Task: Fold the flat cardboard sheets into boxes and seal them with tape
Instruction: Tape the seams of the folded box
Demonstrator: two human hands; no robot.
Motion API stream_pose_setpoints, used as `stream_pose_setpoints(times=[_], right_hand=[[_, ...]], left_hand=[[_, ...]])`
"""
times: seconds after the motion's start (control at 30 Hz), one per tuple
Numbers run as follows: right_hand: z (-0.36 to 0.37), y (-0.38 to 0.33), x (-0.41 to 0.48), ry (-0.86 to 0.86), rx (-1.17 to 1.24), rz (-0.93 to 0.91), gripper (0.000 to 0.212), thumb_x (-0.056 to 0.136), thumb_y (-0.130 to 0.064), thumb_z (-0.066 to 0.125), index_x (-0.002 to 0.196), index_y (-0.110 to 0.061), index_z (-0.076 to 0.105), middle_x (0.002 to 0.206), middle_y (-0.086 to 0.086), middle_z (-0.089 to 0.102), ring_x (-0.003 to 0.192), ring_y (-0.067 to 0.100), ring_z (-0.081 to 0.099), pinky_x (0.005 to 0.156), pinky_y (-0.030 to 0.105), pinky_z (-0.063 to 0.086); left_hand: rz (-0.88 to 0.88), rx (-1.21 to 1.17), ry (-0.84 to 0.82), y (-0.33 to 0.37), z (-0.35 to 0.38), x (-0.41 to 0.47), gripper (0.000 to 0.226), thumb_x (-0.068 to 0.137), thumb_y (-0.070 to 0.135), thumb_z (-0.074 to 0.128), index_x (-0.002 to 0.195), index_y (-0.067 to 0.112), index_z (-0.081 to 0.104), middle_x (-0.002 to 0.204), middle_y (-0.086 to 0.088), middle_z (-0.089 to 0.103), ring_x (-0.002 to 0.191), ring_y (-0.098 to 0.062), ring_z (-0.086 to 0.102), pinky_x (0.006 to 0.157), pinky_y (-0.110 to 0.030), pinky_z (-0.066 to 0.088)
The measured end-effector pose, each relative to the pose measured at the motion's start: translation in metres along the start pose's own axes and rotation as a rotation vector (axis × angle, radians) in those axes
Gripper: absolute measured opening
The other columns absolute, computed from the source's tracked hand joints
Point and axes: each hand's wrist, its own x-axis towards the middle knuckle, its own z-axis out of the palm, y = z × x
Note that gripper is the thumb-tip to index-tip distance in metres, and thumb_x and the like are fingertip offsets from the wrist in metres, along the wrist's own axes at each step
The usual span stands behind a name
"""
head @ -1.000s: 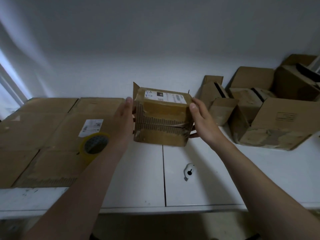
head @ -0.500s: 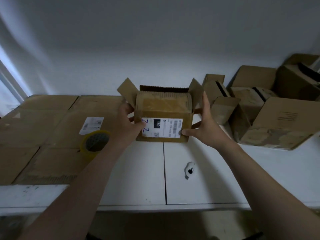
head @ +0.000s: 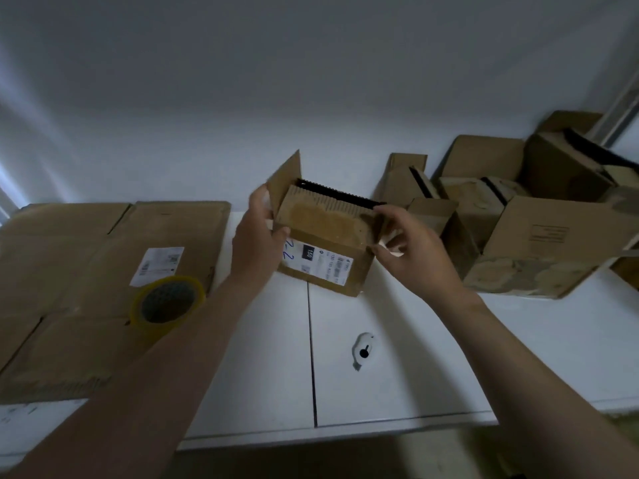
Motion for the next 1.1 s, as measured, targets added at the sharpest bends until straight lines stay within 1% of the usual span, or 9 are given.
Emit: stream_pose_setpoints(times=[0.07, 0.13, 0.27, 0.37, 0.5, 0.57, 0.73, 0.9, 1.1], right_hand=[[-0.006, 0.001, 0.001, -0.040, 0.051, -0.124, 0.061, 0.090, -0.009, 0.070, 0.145, -0.025, 0.050, 0.108, -0.011, 0.066, 0.097, 0.007, 0.064, 0.088, 0.023, 0.054], [-0.009, 0.007, 0.006, 0.008, 0.029, -0.175, 0.061, 0.091, -0.006, 0.068, 0.147, -0.024, 0.050, 0.110, -0.008, 0.064, 0.097, 0.008, 0.063, 0.087, 0.026, 0.055], [-0.017, 0.026, 0.031, 0.046, 0.030, 0.129, 0.073, 0.088, -0.015, 0.076, 0.149, -0.037, 0.041, 0.139, -0.001, 0.036, 0.120, 0.020, 0.052, 0.104, 0.042, 0.050], [-0.012, 0.026, 0.040, -0.074, 0.076, 0.230, 0.074, 0.087, -0.022, 0.078, 0.150, -0.035, 0.040, 0.149, 0.001, 0.036, 0.136, 0.024, 0.043, 0.112, 0.049, 0.044], [-0.002, 0.017, 0.035, -0.033, 0.154, 0.277, 0.077, 0.087, -0.037, 0.078, 0.151, -0.038, 0.034, 0.125, 0.000, 0.059, 0.105, 0.019, 0.063, 0.089, 0.046, 0.059], [0.000, 0.015, 0.031, 0.043, 0.196, 0.329, 0.080, 0.087, -0.041, 0.077, 0.152, -0.038, 0.031, 0.115, -0.001, 0.061, 0.098, 0.020, 0.065, 0.084, 0.047, 0.060], [0.003, 0.022, 0.029, -0.036, 0.332, 0.500, 0.095, 0.088, -0.039, 0.077, 0.158, -0.029, 0.014, 0.144, 0.003, 0.056, 0.125, 0.021, 0.060, 0.101, 0.048, 0.053], [0.005, 0.035, 0.049, -0.104, 0.264, 0.515, 0.099, 0.085, -0.038, 0.077, 0.157, -0.037, 0.010, 0.144, -0.003, 0.054, 0.129, 0.022, 0.056, 0.107, 0.049, 0.049], [0.006, 0.049, 0.071, -0.107, 0.270, 0.544, 0.108, 0.084, -0.029, 0.081, 0.159, -0.033, 0.003, 0.146, -0.001, 0.052, 0.131, 0.023, 0.053, 0.108, 0.050, 0.048]], left_hand=[[-0.094, -0.120, 0.029, 0.007, 0.010, 0.016, 0.064, 0.092, 0.006, 0.070, 0.142, 0.017, 0.032, 0.116, 0.006, 0.051, 0.096, -0.011, 0.061, 0.064, -0.011, 0.050], [-0.116, -0.060, 0.030, 0.009, 0.020, 0.028, 0.049, 0.092, 0.008, 0.070, 0.127, 0.015, 0.037, 0.119, -0.003, 0.049, 0.101, -0.021, 0.061, 0.069, -0.015, 0.049], [-0.078, 0.120, -0.123, 0.012, 0.027, 0.030, 0.021, 0.096, 0.011, 0.062, 0.116, 0.019, 0.061, 0.124, -0.007, 0.053, 0.098, -0.026, 0.065, 0.091, -0.038, 0.056], [-0.099, 0.030, -0.349, 0.013, 0.021, 0.015, 0.051, 0.088, 0.010, 0.064, 0.136, 0.021, 0.049, 0.131, 0.001, 0.057, 0.112, -0.015, 0.059, 0.093, -0.032, 0.050], [-0.130, -0.173, -0.529, 0.011, 0.018, -0.010, 0.103, 0.080, 0.017, 0.083, 0.158, 0.018, 0.015, 0.146, 0.011, 0.036, 0.130, -0.006, 0.041, 0.104, -0.028, 0.042], [-0.136, -0.182, -0.456, 0.010, 0.021, -0.011, 0.104, 0.080, 0.021, 0.085, 0.158, 0.018, 0.015, 0.150, 0.010, 0.036, 0.132, -0.008, 0.041, 0.108, -0.033, 0.043], [-0.154, -0.207, -0.380, 0.017, 0.037, 0.013, 0.093, 0.080, 0.014, 0.085, 0.152, 0.016, 0.027, 0.155, -0.004, 0.042, 0.137, -0.023, 0.048, 0.109, -0.036, 0.045], [-0.198, -0.286, -0.397, 0.028, 0.065, 0.047, 0.087, 0.084, 0.007, 0.079, 0.154, 0.012, 0.027, 0.151, -0.007, 0.048, 0.134, -0.020, 0.051, 0.097, -0.022, 0.042], [-0.195, -0.206, -0.398, 0.024, 0.087, 0.077, 0.092, 0.080, 0.020, 0.085, 0.153, 0.017, 0.029, 0.151, -0.006, 0.049, 0.134, -0.026, 0.052, 0.110, -0.040, 0.044]])
